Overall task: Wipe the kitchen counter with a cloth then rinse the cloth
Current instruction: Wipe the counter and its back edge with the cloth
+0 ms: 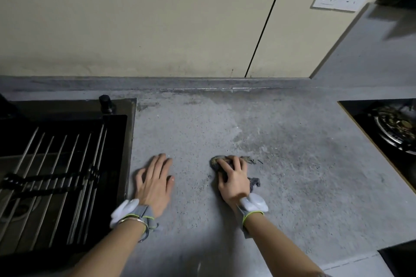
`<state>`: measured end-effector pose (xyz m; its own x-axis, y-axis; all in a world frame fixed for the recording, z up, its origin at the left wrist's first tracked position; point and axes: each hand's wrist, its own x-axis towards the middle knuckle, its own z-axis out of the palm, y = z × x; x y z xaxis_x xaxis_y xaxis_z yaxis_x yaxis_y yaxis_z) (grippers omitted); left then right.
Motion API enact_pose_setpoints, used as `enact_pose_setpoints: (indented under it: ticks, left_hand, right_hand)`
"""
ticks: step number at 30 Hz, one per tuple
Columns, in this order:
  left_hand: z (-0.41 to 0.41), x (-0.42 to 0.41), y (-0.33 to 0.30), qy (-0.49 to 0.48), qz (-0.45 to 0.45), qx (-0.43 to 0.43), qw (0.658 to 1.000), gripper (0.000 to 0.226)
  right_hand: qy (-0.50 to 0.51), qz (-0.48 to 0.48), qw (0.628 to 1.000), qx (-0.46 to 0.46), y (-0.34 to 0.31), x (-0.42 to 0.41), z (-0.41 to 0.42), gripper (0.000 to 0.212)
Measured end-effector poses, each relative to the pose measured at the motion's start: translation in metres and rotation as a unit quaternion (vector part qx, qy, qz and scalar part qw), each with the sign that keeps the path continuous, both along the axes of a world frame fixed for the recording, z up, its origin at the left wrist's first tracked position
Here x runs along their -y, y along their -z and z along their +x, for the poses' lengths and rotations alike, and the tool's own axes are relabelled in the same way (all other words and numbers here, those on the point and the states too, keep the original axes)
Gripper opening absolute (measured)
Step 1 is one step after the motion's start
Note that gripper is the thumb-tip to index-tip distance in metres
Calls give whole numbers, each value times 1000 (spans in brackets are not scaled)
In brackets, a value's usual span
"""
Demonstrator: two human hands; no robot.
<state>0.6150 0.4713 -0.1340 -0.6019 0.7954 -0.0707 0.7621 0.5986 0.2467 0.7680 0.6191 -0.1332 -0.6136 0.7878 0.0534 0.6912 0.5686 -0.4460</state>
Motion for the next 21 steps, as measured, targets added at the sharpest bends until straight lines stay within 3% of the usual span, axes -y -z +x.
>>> enact_pose_setpoints:
  ticks: [7,14,21]
  left_hand:
    - [-70,-62,7,-17,-35,-25,999,54]
    - [-94,-82,17,-40,-64,-27,997,71]
    - [-94,-82,15,-39,-31,-25,998,67]
  right_hand:
    - [-16,-2,1000,-13,1,-65,-78,38]
    - [-20,1,1000,-3,4,-131,-157,38]
    - [-12,-6,1000,20,4,-186,-227,41]
